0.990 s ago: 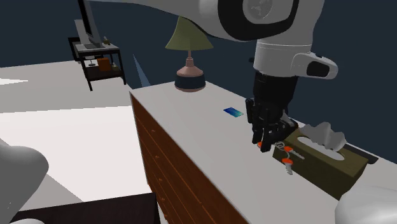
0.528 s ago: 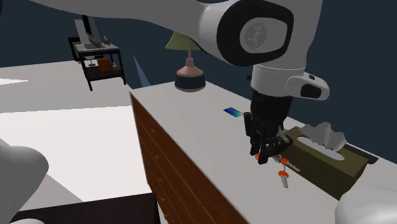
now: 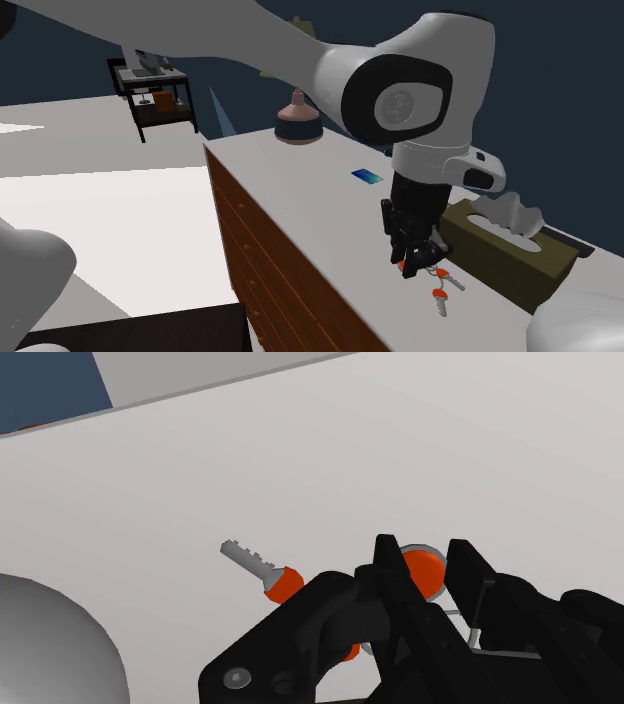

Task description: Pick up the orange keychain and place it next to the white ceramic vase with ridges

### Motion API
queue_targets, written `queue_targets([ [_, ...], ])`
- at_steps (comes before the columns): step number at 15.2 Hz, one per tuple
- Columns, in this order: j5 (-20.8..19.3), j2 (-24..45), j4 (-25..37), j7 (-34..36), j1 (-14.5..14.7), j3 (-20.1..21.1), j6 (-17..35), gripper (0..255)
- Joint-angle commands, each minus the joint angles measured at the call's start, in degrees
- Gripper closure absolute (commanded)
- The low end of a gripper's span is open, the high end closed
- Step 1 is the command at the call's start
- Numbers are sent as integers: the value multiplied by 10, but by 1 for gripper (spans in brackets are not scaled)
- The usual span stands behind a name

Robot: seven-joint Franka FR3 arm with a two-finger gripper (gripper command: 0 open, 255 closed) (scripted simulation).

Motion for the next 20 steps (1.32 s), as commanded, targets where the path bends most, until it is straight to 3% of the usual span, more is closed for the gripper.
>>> queue_targets([
  [1, 0, 2, -12, 1, 0, 0, 15, 255],
  [4, -3, 11, -29, 2, 0, 0, 40, 255],
  [12, -3, 11, -28, 2, 0, 0, 40, 255],
  [13, -3, 11, -28, 2, 0, 0, 40, 0],
  [18, -3, 11, -28, 2, 0, 0, 40, 0],
  [20, 0, -1, -4, 0, 0, 0, 3, 0],
])
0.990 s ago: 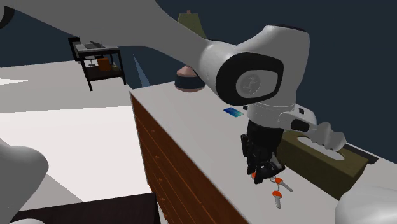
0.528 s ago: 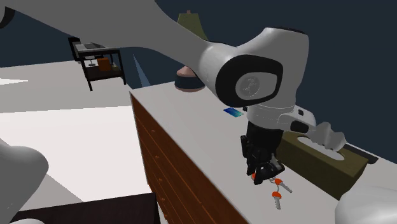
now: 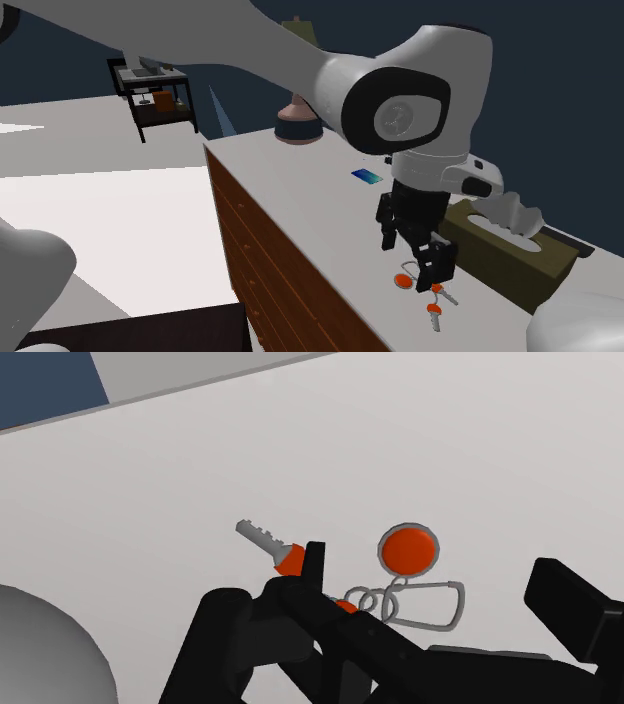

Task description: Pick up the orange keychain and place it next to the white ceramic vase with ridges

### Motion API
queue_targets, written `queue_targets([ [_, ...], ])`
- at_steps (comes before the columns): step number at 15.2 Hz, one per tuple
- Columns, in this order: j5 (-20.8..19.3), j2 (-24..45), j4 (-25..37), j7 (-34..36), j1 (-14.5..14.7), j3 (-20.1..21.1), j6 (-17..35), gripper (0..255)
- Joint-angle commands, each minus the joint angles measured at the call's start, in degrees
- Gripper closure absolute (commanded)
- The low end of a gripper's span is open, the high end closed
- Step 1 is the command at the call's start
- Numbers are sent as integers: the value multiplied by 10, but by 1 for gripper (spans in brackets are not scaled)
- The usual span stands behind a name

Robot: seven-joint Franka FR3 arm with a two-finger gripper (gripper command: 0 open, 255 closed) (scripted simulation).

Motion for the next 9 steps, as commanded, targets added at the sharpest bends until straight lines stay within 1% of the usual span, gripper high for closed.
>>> queue_targets([
  [1, 3, -12, 19, -1, 0, 0, -32, 0],
  [2, 3, -16, 30, -1, 0, 0, -46, 0],
  [9, 3, -16, 30, -1, 0, 0, -46, 0],
])
